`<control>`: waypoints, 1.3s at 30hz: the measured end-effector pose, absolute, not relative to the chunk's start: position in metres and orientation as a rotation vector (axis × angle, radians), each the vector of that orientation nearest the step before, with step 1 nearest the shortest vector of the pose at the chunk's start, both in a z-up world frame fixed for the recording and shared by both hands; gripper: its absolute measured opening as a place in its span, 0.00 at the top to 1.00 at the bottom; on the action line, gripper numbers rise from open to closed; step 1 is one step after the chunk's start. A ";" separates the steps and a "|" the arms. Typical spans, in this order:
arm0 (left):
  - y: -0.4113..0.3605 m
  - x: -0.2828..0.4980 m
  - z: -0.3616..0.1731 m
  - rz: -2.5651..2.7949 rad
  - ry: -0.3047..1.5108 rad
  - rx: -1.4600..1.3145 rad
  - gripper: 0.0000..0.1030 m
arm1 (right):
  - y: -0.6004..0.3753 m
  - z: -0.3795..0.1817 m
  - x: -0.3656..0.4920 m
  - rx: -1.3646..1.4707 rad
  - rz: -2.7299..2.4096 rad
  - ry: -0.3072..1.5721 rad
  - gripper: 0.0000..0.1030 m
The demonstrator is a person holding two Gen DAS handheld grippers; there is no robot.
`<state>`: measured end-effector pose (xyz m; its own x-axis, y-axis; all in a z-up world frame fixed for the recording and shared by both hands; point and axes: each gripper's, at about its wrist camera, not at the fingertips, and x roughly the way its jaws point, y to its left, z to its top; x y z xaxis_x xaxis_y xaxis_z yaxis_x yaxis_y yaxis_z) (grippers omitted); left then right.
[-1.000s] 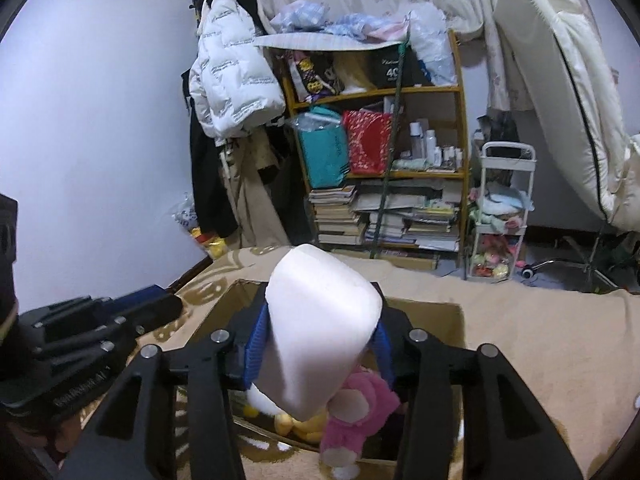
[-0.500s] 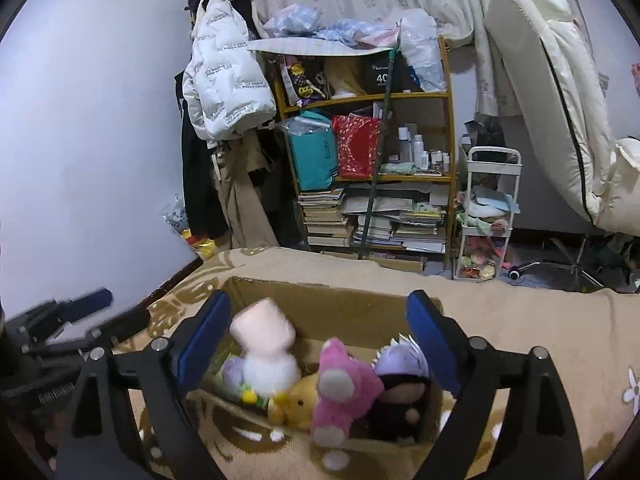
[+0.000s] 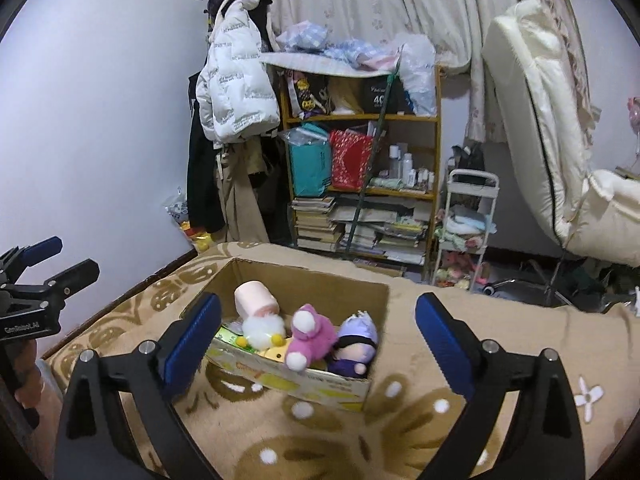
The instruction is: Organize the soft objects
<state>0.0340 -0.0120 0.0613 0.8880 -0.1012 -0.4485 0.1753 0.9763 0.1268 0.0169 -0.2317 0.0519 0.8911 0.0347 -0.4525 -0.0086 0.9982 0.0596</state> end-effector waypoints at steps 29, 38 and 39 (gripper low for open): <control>0.012 -0.038 0.045 -0.129 0.358 0.134 0.01 | -0.231 0.027 -0.065 0.090 -0.015 0.390 0.01; 0.013 -0.023 0.035 -0.112 0.413 0.125 0.01 | -0.229 0.015 -0.058 0.072 -0.022 0.414 0.01; 0.012 -0.021 0.034 -0.112 0.416 0.129 0.01 | -0.229 0.014 -0.057 0.073 -0.024 0.417 0.01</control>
